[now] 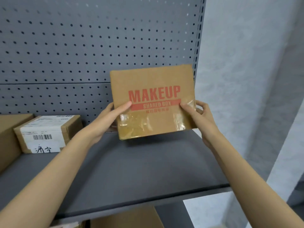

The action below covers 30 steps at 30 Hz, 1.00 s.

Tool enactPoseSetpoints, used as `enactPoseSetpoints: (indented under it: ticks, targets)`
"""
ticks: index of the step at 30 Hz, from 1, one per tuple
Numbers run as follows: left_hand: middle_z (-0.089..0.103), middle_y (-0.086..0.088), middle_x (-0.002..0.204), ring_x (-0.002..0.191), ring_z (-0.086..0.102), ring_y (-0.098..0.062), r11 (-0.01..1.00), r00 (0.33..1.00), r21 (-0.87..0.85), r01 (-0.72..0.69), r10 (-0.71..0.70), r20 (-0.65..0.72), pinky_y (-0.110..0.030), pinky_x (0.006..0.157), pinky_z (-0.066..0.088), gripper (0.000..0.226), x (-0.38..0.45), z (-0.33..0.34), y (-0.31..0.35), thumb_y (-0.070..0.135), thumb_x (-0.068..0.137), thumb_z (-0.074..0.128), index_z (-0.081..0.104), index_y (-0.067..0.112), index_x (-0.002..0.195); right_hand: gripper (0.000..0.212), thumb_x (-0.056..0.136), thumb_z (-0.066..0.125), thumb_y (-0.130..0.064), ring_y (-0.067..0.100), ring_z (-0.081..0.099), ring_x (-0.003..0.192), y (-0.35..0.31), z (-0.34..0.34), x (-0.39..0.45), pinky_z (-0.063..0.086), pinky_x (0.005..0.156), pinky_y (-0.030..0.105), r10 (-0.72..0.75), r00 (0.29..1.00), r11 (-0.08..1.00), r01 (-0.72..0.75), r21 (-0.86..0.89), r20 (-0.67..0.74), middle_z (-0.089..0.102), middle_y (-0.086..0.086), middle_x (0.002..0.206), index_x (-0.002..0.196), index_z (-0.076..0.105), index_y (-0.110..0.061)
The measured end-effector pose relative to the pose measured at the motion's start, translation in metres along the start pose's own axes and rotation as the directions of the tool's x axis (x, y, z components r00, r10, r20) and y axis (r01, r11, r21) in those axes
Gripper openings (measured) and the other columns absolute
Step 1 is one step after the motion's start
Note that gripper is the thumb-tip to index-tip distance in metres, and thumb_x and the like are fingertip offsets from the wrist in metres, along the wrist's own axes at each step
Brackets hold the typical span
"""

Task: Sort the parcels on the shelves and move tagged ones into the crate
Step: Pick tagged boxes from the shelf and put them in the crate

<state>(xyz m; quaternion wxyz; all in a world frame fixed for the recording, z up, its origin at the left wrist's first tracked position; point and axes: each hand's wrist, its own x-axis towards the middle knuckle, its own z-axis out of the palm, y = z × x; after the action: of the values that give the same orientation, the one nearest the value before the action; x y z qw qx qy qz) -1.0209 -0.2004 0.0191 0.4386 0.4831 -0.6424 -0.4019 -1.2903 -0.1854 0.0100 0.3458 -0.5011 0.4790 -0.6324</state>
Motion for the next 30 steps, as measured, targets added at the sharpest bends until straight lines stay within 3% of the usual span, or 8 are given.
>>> enactPoseSetpoints:
  ticks: [3, 9, 12, 15, 19, 25, 27, 30]
  targets:
    - [0.074, 0.007, 0.094, 0.088, 0.070, -0.018, 1.000, 0.999, -0.021, -0.018, 0.018, -0.041, -0.032, 0.073, 0.053, 0.069, -0.019, -0.004, 0.017, 0.086, 0.058, 0.045, 0.058, 0.039, 0.108, 0.036, 0.082, 0.067, -0.043, -0.004, 0.065, 0.079, -0.027, -0.010, -0.008, 0.047, 0.060, 0.010, -0.076, 0.997, 0.997, 0.075, 0.031, 0.027, 0.068, -0.005, 0.104, 0.109, 0.060, -0.021]
    - [0.069, 0.002, 0.101, 0.097, 0.062, -0.017, 0.998, 0.981, -0.035, -0.049, 0.041, -0.192, -0.035, 0.084, 0.047, 0.052, -0.049, -0.006, 0.033, 0.078, 0.078, 0.028, 0.054, 0.046, 0.110, 0.043, 0.076, 0.055, -0.063, 0.011, 0.058, 0.107, -0.043, -0.029, -0.035, 0.043, 0.092, 0.034, 0.018, 0.986, 0.992, -0.038, 0.116, 0.165, 0.065, -0.015, 0.118, 0.111, 0.063, -0.041]
    - [0.069, 0.000, 0.106, 0.103, 0.062, -0.018, 0.999, 0.985, -0.037, 0.013, -0.019, -0.170, -0.043, 0.093, 0.048, 0.058, -0.064, 0.004, 0.029, 0.075, 0.079, 0.036, 0.058, 0.040, 0.119, 0.026, 0.080, 0.056, -0.058, 0.009, 0.063, 0.101, -0.031, -0.031, -0.054, 0.052, 0.084, 0.034, 0.055, 0.980, 0.984, -0.086, 0.158, 0.189, 0.071, -0.023, 0.097, 0.100, 0.066, -0.043]
    - [0.067, 0.000, 0.101, 0.096, 0.064, -0.016, 0.995, 0.984, -0.088, 0.052, -0.066, -0.165, -0.040, 0.085, 0.054, 0.059, -0.080, 0.014, 0.025, 0.070, 0.081, 0.039, 0.056, 0.035, 0.125, 0.020, 0.082, 0.060, -0.052, 0.002, 0.067, 0.089, -0.018, -0.032, -0.071, 0.051, 0.069, 0.026, 0.094, 0.978, 0.977, -0.126, 0.174, 0.184, 0.071, -0.028, 0.082, 0.098, 0.064, -0.041]
    - [0.067, 0.001, 0.104, 0.097, 0.064, -0.016, 0.995, 0.985, -0.088, 0.051, -0.065, -0.160, -0.038, 0.085, 0.053, 0.058, -0.093, 0.019, 0.024, 0.069, 0.082, 0.040, 0.057, 0.034, 0.124, 0.019, 0.080, 0.061, -0.052, -0.001, 0.067, 0.086, -0.014, -0.035, -0.084, 0.051, 0.065, 0.024, 0.103, 0.979, 0.967, -0.140, 0.213, 0.175, 0.070, -0.027, 0.084, 0.096, 0.059, -0.043]
    - [0.041, 0.022, 0.137, 0.123, 0.041, 0.001, 0.979, 0.980, -0.045, -0.197, 0.195, -0.032, -0.034, 0.091, 0.044, 0.038, -0.110, 0.015, 0.043, 0.053, 0.084, 0.053, 0.048, 0.060, 0.121, 0.036, 0.084, 0.052, -0.051, 0.019, 0.063, 0.101, -0.019, -0.042, -0.082, 0.056, 0.070, 0.038, 0.138, 0.980, 0.918, -0.181, 0.354, 0.142, 0.063, -0.007, 0.114, 0.115, 0.058, -0.033]
    - [0.027, 0.019, 0.147, 0.135, 0.033, -0.008, 0.962, 0.965, -0.092, -0.259, 0.261, 0.015, -0.038, 0.095, 0.048, 0.045, -0.112, 0.015, 0.053, 0.048, 0.081, 0.058, 0.046, 0.060, 0.123, 0.046, 0.084, 0.049, -0.052, 0.024, 0.064, 0.103, -0.014, -0.039, -0.082, 0.056, 0.074, 0.045, 0.195, 0.960, 0.885, -0.260, 0.387, 0.199, 0.065, -0.002, 0.117, 0.123, 0.056, -0.029]
    - [0.030, 0.023, 0.144, 0.131, 0.037, 0.003, 0.917, 0.922, -0.114, -0.383, 0.371, -0.115, -0.033, 0.096, 0.049, 0.062, -0.111, 0.015, 0.062, 0.051, 0.074, 0.062, 0.039, 0.055, 0.131, 0.049, 0.084, 0.048, -0.054, 0.029, 0.066, 0.103, -0.011, -0.028, -0.082, 0.055, 0.076, 0.051, 0.230, 0.930, 0.842, -0.338, 0.420, 0.286, 0.070, 0.002, 0.113, 0.125, 0.057, -0.028]
